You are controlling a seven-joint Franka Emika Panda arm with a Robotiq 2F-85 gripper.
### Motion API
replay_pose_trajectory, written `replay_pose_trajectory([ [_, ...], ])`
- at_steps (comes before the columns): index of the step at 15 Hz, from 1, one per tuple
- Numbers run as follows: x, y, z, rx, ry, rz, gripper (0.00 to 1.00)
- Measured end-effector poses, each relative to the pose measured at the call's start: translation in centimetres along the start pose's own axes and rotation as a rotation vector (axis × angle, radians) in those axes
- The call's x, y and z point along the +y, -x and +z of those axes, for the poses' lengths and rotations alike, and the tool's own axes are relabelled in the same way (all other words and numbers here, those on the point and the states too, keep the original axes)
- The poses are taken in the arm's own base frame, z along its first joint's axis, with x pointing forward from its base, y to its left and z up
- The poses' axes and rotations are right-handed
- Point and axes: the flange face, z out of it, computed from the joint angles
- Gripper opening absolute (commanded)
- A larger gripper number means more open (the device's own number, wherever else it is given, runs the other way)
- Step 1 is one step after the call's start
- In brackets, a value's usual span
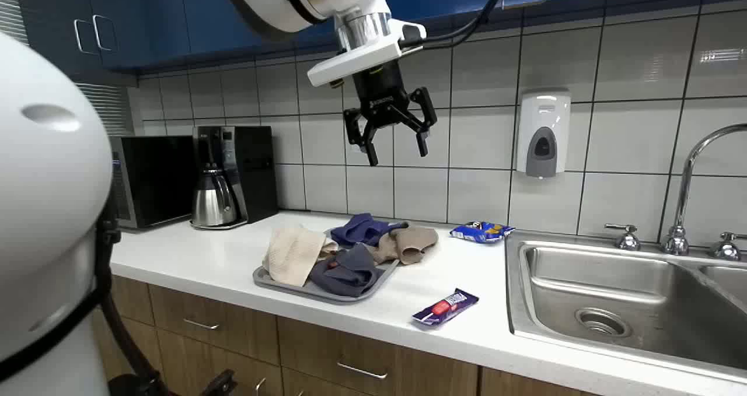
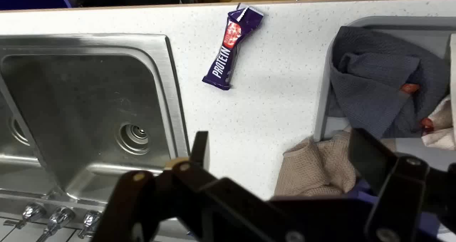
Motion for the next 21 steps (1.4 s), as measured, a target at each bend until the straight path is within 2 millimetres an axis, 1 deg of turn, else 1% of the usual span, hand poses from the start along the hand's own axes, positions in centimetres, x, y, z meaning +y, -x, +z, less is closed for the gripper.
replay_pose_trajectory([
  [16,0.0,0.0,0.0,-0.001,0.0,-0.001,1.0],
  [21,-1.0,-0.2,0.0,0.001,-0.018,-0.01,1.0],
])
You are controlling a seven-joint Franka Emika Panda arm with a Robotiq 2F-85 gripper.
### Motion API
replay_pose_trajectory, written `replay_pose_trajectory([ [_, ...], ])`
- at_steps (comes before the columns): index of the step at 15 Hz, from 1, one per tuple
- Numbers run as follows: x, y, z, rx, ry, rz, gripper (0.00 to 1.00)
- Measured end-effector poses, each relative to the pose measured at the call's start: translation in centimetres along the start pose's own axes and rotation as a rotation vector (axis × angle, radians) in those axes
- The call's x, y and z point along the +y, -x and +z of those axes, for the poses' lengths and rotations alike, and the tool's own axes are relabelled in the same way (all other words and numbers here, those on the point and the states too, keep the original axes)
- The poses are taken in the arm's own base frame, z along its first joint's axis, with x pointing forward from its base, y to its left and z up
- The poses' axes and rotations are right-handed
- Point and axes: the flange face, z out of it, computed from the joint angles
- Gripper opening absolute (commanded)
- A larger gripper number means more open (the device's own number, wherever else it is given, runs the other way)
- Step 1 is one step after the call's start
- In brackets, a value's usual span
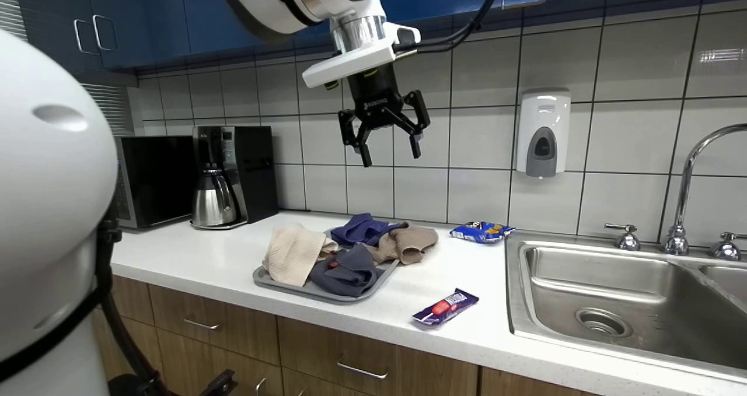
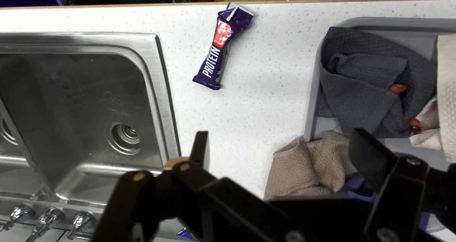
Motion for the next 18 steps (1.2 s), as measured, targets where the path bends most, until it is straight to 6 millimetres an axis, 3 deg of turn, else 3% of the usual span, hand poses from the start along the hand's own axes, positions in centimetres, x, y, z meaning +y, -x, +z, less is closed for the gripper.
replay_pose_trajectory([
  [7,-3.8,-0.3,-0.1,0.002,-0.048,-0.034,1.0],
  [18,-13.7,-1.3,0.6,0.038,-0.068,-0.081,1.0],
])
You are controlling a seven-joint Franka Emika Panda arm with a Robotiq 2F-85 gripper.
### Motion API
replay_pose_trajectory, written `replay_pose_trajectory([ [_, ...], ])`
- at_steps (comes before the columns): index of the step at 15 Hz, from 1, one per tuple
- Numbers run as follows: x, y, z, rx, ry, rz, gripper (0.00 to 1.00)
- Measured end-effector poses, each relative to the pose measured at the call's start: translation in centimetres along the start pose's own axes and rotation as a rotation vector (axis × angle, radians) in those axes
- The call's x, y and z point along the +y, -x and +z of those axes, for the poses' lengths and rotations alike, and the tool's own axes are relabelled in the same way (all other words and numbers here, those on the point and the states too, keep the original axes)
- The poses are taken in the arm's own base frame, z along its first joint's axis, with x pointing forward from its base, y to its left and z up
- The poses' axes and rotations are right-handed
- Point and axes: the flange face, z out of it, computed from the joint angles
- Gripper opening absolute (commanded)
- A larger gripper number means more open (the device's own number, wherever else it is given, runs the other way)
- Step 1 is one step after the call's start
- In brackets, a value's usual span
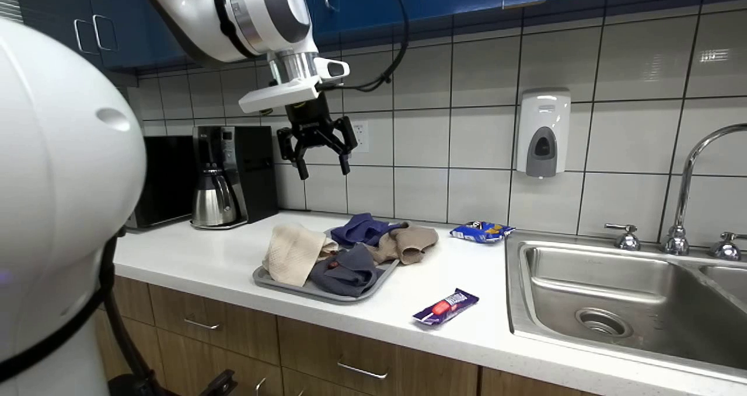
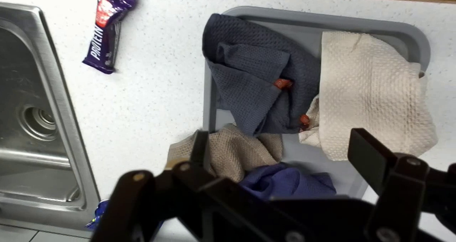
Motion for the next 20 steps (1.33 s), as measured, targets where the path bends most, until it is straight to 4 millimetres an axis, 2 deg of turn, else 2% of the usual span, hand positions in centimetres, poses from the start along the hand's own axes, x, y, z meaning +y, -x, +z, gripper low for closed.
replay_pose_trajectory([
  [8,-5.8,-1.9,2.1,0.038,-0.011,0.023,1.0],
  [20,-11.6,-5.4,5.3,0.027,0.021,0.06,1.0],
])
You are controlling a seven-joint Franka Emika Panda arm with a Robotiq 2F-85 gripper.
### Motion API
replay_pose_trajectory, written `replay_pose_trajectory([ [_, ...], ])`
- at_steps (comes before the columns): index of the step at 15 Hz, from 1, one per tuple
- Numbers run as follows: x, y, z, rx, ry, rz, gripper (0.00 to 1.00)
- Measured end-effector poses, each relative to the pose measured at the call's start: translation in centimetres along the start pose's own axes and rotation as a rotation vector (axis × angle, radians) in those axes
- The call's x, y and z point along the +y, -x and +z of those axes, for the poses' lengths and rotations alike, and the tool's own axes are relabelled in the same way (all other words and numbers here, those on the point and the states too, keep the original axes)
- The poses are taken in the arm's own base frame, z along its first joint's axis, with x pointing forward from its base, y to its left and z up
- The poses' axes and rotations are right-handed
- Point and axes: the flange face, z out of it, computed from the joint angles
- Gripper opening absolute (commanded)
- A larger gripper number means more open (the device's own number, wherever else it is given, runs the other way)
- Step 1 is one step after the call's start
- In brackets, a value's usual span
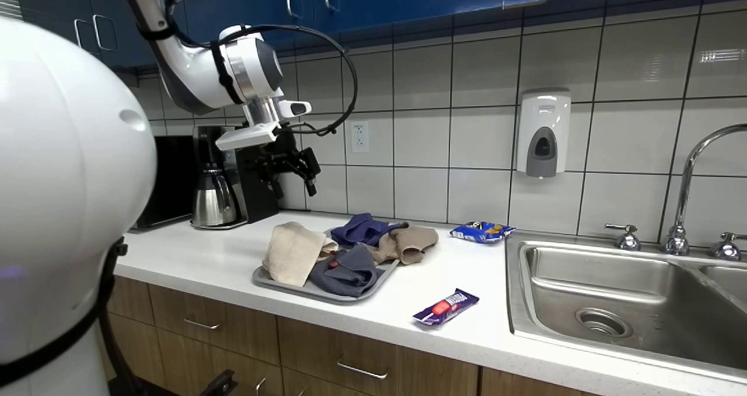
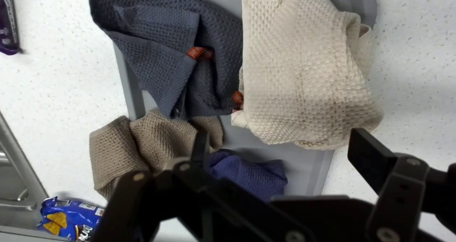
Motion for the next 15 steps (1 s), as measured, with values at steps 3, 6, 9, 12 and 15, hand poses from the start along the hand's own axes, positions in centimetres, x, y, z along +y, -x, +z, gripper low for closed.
replay_pose_trajectory([
  [3,-1.4,-0.3,1.1,-0.022,-0.004,0.03,1.0],
  [6,-2.3,-0.6,2.3,-0.042,-0.007,0.056,1.0],
  [9,-3.0,-0.7,3.6,-0.063,-0.007,0.073,1.0],
  [12,-3.5,-0.8,5.0,-0.085,-0.005,0.075,1.0],
  [15,-3.9,-1.0,6.1,-0.101,-0.004,0.071,1.0],
])
